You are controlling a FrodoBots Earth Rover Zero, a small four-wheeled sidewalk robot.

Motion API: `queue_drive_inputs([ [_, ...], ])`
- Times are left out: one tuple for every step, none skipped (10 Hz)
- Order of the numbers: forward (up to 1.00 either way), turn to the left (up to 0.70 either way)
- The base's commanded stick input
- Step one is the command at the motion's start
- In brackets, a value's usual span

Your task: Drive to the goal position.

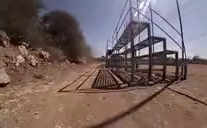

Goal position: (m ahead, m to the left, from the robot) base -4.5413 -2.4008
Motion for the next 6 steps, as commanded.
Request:
queue_drive_inputs([
  [1.0,0.0],
  [1.0,0.0],
  [1.0,0.0],
  [1.0,0.0],
  [1.0,0.0],
  [1.0,0.0],
])
